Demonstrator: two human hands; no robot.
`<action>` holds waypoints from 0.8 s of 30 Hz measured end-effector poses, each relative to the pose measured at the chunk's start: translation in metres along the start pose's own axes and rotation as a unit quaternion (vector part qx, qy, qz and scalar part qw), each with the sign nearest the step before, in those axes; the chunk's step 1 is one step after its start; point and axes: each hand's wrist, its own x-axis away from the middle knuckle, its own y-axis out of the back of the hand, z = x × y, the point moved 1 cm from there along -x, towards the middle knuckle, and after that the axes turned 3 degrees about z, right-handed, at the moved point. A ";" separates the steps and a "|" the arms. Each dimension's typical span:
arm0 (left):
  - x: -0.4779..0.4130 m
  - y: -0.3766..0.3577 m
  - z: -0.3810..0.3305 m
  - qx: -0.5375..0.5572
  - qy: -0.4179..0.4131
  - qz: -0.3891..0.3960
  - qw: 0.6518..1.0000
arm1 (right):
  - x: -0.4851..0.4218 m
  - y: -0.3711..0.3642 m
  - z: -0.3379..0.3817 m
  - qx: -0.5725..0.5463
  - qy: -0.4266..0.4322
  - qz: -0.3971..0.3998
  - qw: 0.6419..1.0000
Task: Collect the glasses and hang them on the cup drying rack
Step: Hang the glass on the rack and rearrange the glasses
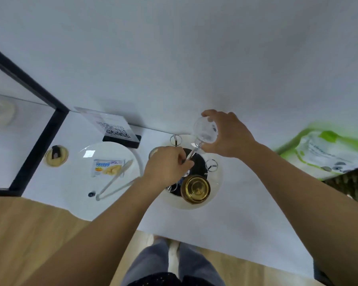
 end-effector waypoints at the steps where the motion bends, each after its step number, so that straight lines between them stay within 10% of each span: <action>1: 0.000 -0.003 0.001 -0.001 -0.006 0.002 1.000 | -0.003 -0.004 -0.001 0.004 0.001 0.009 1.000; 24: -0.013 0.013 0.016 0.010 -0.105 0.048 0.993 | 0.000 -0.070 -0.026 0.020 -0.064 0.094 0.993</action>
